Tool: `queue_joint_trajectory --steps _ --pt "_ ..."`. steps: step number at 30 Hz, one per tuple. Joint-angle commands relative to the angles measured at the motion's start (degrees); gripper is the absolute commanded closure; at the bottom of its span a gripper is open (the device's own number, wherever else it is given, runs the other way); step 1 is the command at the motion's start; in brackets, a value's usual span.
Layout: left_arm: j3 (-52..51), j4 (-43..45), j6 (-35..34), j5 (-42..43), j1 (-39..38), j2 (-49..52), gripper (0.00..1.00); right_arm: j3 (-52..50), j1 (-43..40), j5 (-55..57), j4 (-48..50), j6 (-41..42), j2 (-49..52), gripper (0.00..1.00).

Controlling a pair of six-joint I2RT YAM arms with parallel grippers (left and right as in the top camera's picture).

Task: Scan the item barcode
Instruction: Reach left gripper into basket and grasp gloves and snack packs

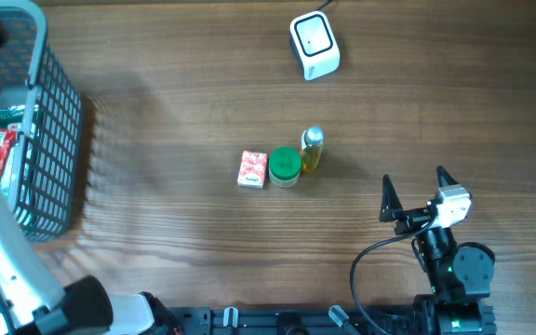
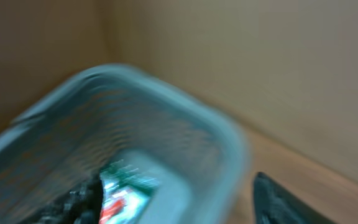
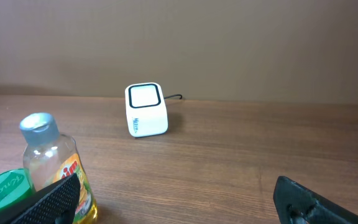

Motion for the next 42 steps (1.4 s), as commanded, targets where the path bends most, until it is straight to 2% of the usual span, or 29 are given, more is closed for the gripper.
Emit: queue_joint_trajectory --steps 1,3,5,7,11,14,20,33,38,42 --pt "0.11 -2.32 8.52 -0.35 9.20 3.23 0.28 -0.07 -0.28 0.09 0.22 -0.20 -0.13 0.00" --pt "-0.42 -3.69 12.55 -0.35 13.60 6.10 0.26 -0.07 -0.28 0.09 0.22 -0.17 -0.13 0.00" --pt "-2.08 -4.28 14.67 0.11 16.11 8.57 0.19 -0.07 -0.28 0.09 0.22 -0.17 -0.13 0.00" --pt "-4.79 -4.13 18.73 0.13 17.55 10.75 0.18 -0.07 -0.28 0.09 0.22 -0.20 -0.13 0.00" --pt "-11.32 -2.25 23.96 1.16 18.34 15.02 0.12 -0.07 -0.28 0.09 0.22 -0.17 -0.13 0.00" --pt "-16.37 0.42 27.74 1.86 18.43 17.94 0.01 -0.07 -0.28 0.09 0.22 -0.17 -0.13 0.00" --pt "-21.29 3.08 36.02 4.39 18.73 25.59 0.00 -0.07 -0.28 0.09 0.22 -0.17 -0.13 0.00" --pt "-21.29 5.99 36.06 5.97 21.46 32.04 0.00 -0.07 -0.28 0.09 0.22 -0.20 -0.13 0.00" --pt "-21.29 6.01 36.09 9.44 21.59 32.15 0.00 -0.07 -0.28 0.09 0.22 -0.17 -0.13 0.00" --pt "-21.35 5.97 38.64 9.57 21.79 32.24 0.00 -0.07 -0.28 0.09 0.22 -0.20 -0.13 0.00"
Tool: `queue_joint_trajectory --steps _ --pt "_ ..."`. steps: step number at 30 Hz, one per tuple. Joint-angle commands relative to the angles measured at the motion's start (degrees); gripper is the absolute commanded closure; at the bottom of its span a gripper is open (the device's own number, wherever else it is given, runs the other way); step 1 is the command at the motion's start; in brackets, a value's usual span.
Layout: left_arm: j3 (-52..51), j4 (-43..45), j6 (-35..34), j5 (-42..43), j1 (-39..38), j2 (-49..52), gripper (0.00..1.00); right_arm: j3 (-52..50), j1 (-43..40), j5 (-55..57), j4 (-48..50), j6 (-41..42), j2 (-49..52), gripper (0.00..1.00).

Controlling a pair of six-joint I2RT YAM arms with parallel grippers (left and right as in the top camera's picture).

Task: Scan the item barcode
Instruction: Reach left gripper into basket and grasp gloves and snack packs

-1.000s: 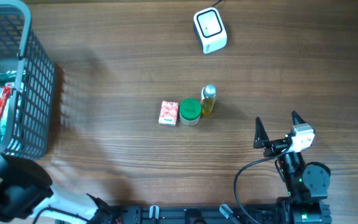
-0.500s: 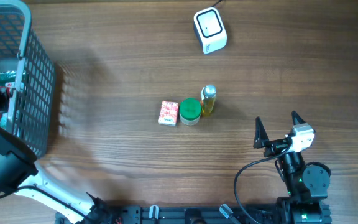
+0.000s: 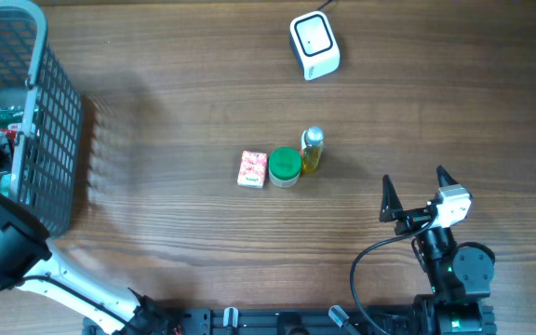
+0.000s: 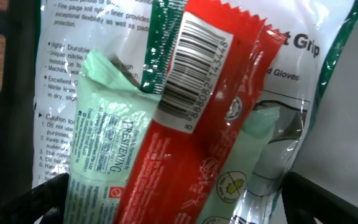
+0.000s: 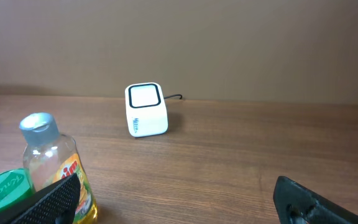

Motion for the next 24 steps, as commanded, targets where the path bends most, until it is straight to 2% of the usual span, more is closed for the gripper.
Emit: queue_joint_trajectory --steps 1,7,14,15,17,20,21,23,24 --pt "-0.35 0.17 2.62 2.23 0.70 1.14 0.00 -0.07 -0.28 0.09 0.22 -0.20 -0.13 0.00" --pt "-2.29 0.68 5.75 3.72 0.85 1.14 0.00 -0.07 -0.28 0.09 0.22 -0.17 -0.13 0.00" --pt "-7.06 5.68 7.69 3.23 0.85 1.14 0.00 -0.07 -0.28 0.09 0.22 -0.17 -0.13 0.00" --pt "-7.54 6.34 7.69 3.19 0.85 1.14 0.05 -0.07 -0.28 0.09 0.22 -0.17 -0.13 0.00" --pt "-9.05 7.78 7.72 2.99 0.85 1.14 0.25 -0.07 -0.28 0.09 0.22 -0.20 -0.13 0.00" --pt "-9.81 8.48 7.65 3.04 0.85 1.14 0.46 -0.07 -0.28 0.09 0.22 -0.17 -0.13 0.00" --pt "-9.81 8.41 7.32 3.06 0.85 1.14 0.65 -0.07 -0.28 0.09 0.22 -0.17 -0.13 0.00" --pt "-9.79 8.24 7.28 3.06 0.85 1.09 0.94 -0.07 -0.28 0.09 0.22 -0.17 -0.13 0.00" --pt "-9.79 8.22 7.28 3.06 0.83 1.09 0.96 -0.07 -0.28 0.09 0.22 -0.20 -0.13 0.00"
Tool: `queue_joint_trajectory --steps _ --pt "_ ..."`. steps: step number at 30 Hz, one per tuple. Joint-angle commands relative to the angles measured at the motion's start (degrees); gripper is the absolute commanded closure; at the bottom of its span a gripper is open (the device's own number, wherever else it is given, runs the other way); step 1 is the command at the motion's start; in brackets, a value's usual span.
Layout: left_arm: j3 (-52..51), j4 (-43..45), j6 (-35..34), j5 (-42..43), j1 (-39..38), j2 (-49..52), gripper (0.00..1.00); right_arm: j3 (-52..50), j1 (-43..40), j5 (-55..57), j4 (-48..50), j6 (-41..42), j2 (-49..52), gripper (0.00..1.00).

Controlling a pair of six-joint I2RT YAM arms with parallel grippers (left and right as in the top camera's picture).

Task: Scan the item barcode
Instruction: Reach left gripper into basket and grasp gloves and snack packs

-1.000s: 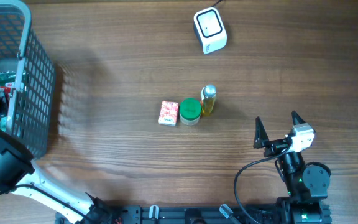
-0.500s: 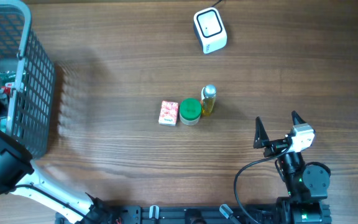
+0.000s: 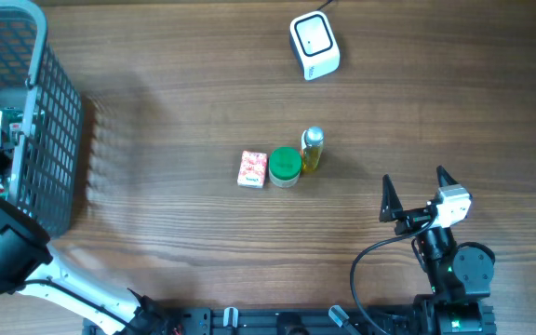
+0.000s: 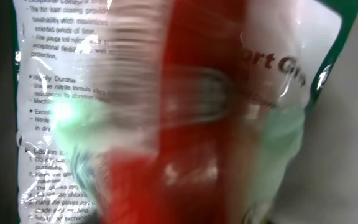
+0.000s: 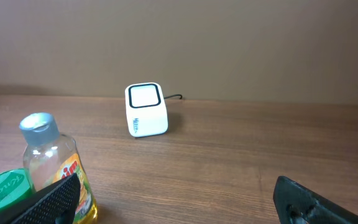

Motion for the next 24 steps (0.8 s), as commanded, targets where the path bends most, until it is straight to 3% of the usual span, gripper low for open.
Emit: queue_joint_trajectory --steps 1,4,10,14,19,24 --pt "-2.82 -0.85 0.22 -1.64 0.11 2.58 0.96 -0.07 -0.28 0.11 0.17 -0.20 -0.13 0.00" --pt "-2.62 -0.15 -1.66 0.57 0.00 0.85 0.96 -0.07 -0.28 0.11 0.20 -0.17 -0.13 0.00" --pt "1.86 0.81 -11.63 5.22 0.00 -8.17 0.96 -0.07 -0.28 0.11 0.20 -0.17 -0.13 0.00" --pt "4.39 2.99 -17.92 6.36 0.00 -17.88 0.96 -0.07 -0.28 0.11 0.20 -0.20 -0.13 0.00" --pt "4.42 9.35 -27.43 14.05 0.00 -34.86 0.96 -0.07 -0.28 0.11 0.20 -0.17 -0.13 0.00" --pt "4.42 8.41 -40.83 24.20 -1.05 -47.54 0.96 -0.07 -0.28 0.11 0.20 -0.17 -0.13 0.00"
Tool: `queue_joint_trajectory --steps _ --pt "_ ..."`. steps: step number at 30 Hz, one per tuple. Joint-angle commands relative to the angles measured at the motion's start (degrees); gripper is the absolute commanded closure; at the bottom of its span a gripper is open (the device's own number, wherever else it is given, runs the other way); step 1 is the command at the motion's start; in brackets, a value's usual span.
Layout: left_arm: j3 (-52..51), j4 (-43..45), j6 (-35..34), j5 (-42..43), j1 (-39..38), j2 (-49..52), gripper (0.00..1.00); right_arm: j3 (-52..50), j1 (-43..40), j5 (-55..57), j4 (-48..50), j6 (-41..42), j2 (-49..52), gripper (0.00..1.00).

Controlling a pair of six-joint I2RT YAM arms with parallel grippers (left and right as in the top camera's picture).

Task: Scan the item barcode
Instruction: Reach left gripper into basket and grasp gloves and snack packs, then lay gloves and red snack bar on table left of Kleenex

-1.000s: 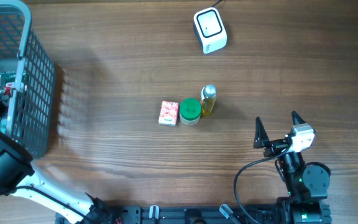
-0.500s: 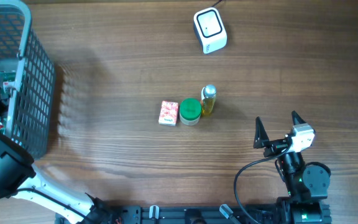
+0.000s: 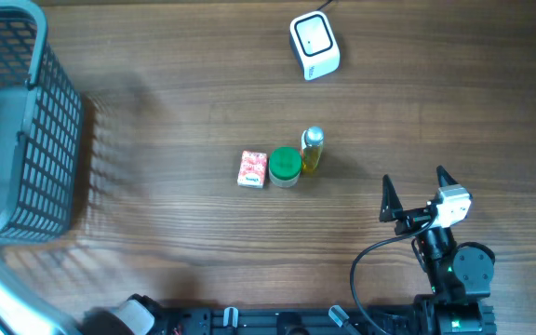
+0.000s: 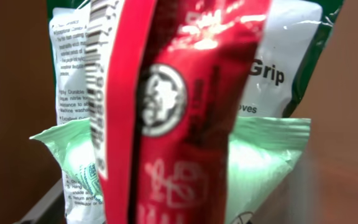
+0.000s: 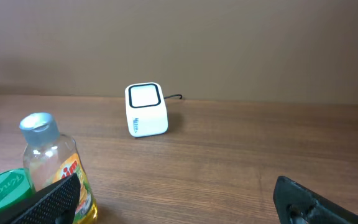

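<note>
A red packet (image 4: 179, 112) with a barcode (image 4: 99, 81) along its left edge fills the left wrist view. Behind it are a pale green packet (image 4: 260, 155) and a white gloves bag (image 4: 278, 68), all against brown background. My left gripper's fingers are hidden behind the packets and it seems shut on them. Overhead, only a green scrap shows at the left edge. The white scanner (image 3: 314, 45) stands at the far side of the table. My right gripper (image 3: 415, 195) rests open at the near right, holding nothing.
A grey mesh basket (image 3: 49, 140) stands at the left edge, its floor bare. Mid-table stand a pink box (image 3: 252, 169), a green-lidded jar (image 3: 285, 167) and a yellow bottle (image 3: 312, 151), which also shows close to the right fingers in the right wrist view (image 5: 51, 162).
The packets were blurred inside the basket; now they hang before the left wrist camera against brown background. The basket floor is bare and the left arm is out of the overhead view. The right arm is unchanged.
First the left wrist was above the basket, with packets inside. Then it was close over the red packet, green packet and gloves bag in the basket. Then it was closer, blurred. Now the packets are out of the basket. The right arm stayed still throughout.
</note>
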Motion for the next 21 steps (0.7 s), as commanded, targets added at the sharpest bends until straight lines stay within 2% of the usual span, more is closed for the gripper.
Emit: queue_joint_trajectory --steps 1,5,9,12,17,21 --pt "0.76 -2.80 -13.62 9.68 -2.12 -8.02 0.96 -0.07 -0.28 0.09 0.20 -0.20 -0.13 0.00" --pt "0.70 -13.00 -14.56 8.72 -11.34 -12.87 0.96 -0.07 -0.28 0.09 0.20 -0.17 -0.13 0.00" --pt "-0.35 -24.24 -14.58 5.35 -21.81 -11.85 0.96 -0.07 -0.28 0.09 0.20 -0.17 -0.13 0.00" --pt "-4.61 -29.31 -14.58 -5.92 -32.81 -8.20 0.96 -0.07 -0.28 0.09 0.20 -0.17 -0.13 0.00" --pt "-12.74 -27.52 -14.60 -17.81 -46.56 -0.35 0.96 -0.07 -0.28 0.09 0.20 -0.17 -0.13 0.00" --pt "-16.11 -24.06 -16.26 -27.93 -56.22 9.99 0.96 -0.07 -0.28 0.09 0.20 -0.20 -0.13 0.00"
